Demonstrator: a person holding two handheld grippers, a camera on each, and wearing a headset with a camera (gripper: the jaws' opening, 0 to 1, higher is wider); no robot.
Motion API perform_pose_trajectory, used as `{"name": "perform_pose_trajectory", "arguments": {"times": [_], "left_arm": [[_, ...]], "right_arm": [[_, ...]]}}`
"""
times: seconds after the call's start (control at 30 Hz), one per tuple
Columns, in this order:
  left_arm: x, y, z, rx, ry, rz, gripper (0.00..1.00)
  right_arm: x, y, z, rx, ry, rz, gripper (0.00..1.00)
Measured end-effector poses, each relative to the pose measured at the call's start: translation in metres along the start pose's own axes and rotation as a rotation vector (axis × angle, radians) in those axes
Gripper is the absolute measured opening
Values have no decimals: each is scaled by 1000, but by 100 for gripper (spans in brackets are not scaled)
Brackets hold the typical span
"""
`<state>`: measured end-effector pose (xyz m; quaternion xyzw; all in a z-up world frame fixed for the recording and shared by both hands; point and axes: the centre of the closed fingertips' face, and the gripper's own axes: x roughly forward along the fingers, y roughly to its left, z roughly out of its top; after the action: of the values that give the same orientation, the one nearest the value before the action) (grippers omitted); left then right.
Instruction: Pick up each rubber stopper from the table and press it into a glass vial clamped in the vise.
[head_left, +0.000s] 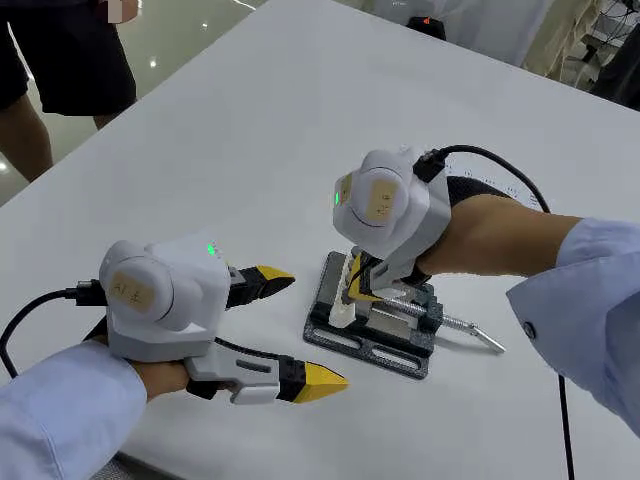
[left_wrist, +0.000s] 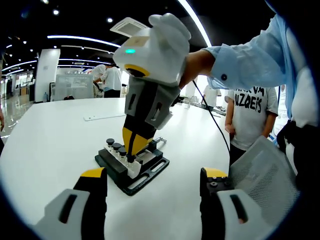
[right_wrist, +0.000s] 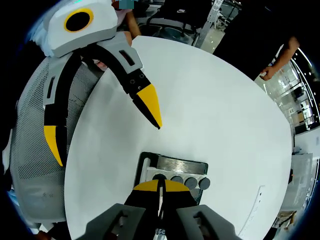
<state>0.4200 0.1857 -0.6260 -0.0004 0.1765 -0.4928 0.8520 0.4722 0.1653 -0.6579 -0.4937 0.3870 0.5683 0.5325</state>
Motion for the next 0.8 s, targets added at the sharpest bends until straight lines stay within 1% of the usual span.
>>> {"name": "perform_pose_trajectory", "arguments": {"times": [0.37, 0.57, 0.8], "left_arm": [[0, 1, 0, 2, 0, 0, 73], [0, 1, 0, 1, 0, 1, 73], [0, 0, 0, 2, 1, 1, 73]], "right_arm": [[1, 0, 1, 32, -6, 2, 0], [1, 0, 1, 23, 1, -7, 0], [2, -1, 0, 32, 8, -6, 0]]}}
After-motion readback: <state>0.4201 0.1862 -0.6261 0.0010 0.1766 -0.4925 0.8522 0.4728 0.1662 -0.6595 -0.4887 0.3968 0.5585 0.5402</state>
